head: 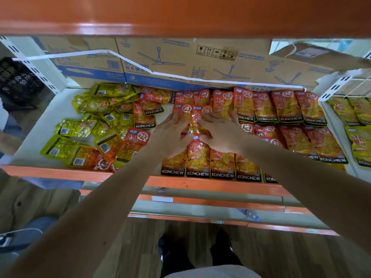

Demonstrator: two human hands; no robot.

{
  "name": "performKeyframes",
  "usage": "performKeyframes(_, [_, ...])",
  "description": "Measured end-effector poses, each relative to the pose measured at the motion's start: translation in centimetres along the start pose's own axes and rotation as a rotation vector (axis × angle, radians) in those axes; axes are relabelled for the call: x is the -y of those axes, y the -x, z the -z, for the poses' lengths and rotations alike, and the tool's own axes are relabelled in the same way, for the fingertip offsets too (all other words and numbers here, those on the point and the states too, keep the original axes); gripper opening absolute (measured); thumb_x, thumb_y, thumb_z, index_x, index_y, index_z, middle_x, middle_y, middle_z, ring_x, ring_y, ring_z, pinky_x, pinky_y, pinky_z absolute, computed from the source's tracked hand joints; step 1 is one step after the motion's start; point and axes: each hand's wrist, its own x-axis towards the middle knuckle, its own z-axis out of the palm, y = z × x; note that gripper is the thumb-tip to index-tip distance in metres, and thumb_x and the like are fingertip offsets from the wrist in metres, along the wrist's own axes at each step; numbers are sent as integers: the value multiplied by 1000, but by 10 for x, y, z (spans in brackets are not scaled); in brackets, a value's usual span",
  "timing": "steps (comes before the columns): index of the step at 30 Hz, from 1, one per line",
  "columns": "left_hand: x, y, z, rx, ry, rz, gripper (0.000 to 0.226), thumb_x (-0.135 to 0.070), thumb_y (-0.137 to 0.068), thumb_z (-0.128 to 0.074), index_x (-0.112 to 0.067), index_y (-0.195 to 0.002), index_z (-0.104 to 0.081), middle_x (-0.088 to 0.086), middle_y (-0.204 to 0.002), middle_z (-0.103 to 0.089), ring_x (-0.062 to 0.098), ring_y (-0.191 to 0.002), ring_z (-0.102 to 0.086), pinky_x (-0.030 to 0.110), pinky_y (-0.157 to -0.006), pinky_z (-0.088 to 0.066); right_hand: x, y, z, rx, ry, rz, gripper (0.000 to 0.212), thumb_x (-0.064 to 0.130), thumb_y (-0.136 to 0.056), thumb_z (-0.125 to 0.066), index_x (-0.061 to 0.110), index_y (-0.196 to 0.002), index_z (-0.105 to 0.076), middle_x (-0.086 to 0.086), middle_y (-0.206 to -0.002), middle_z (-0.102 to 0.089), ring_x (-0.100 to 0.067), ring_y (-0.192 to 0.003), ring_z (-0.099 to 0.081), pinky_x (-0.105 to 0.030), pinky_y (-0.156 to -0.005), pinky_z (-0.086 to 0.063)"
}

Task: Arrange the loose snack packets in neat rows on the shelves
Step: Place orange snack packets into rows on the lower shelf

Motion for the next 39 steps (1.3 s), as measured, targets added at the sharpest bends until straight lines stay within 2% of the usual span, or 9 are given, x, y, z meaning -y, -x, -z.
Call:
performKeyframes(5, [11,3,-8,-18,7,-68,59,-53,-101,-37,-31,-155,-31,5,-167,-13,27,-153,-15,52,-119,-26,-6,5,-2,12,4,32,55,48,-104,-32,33,-156,-20,7,-167,-5,-15,-153,-6,-61,-118,0])
performKeyframes(10, [7,-8,1,-57,21,-38,60,-54,-100,-41,-32,-154,-29,0,-167,-16,30,-153,-15,53,-118,-24,-19,3,8,-125,-46,-82,56,52,-102,-35,36,-154,-25,2,-167,-8,-20,-153,-6,-63,-117,1])
performKeyframes(16, [-14,-7,-6,51,-138,-116,61,-67,-97,-33,-41,-152,-32,-4,-166,-17,33,-153,-12,53,-120,-21,-26,9,9,29,-7,-106,63,58,-100,-33,34,-156,-17,0,-167,0,-19,-154,3,-64,-117,7])
performKeyframes(19, [-22,-4,2,-18,-128,-88,58,-65,-97,-39,-40,-149,-39,-4,-165,-21,32,-151,-18,52,-118,-24,-32,20,14,-52,-63,-84,62,55,-100,-35,35,-156,-17,4,-167,-1,-17,-153,1,-62,-118,4])
performKeyframes(22, [-34,6,14,-60,-79,-57,60,-62,-98,-39,-39,-152,-31,-6,-167,-15,30,-153,-9,52,-119,-19,-47,41,23,-120,-100,-75,61,54,-101,-34,36,-156,-16,6,-167,2,-16,-153,3,-60,-119,5])
performKeyframes(28, [-100,40,17,-138,-62,-19,66,-66,-95,-30,-38,-155,-26,-6,-168,-12,26,-154,-6,49,-122,-14,-92,108,30,-194,-154,-80,60,56,-100,-32,37,-155,-15,8,-166,7,-14,-153,8,-58,-117,6])
performKeyframes(32, [-153,51,19,-176,-31,-27,64,-64,-97,-32,-38,-155,-26,-6,-168,-10,26,-154,-5,48,-122,-11,-111,151,33,-254,-184,-69,60,59,-100,-32,35,-154,-22,9,-166,-1,-13,-153,3,-58,-117,0])
performKeyframes(35, [-190,61,20,-253,-22,-81,70,-66,-92,-27,-35,-154,-32,-3,-166,-19,31,-152,-17,50,-120,-19,-120,186,38,-334,-206,-103,62,59,-97,-37,33,-152,-29,9,-166,-10,-16,-153,-6,-59,-118,-8])
performKeyframes(39, [-238,74,22,-301,-8,-137,76,-70,-88,-21,-34,-154,-32,-1,-164,-27,33,-151,-22,49,-118,-22,-131,240,44,-373,-250,-188,73,69,-87,-23,37,-153,-27,13,-165,-10,-15,-153,-5,-56,-117,-3])
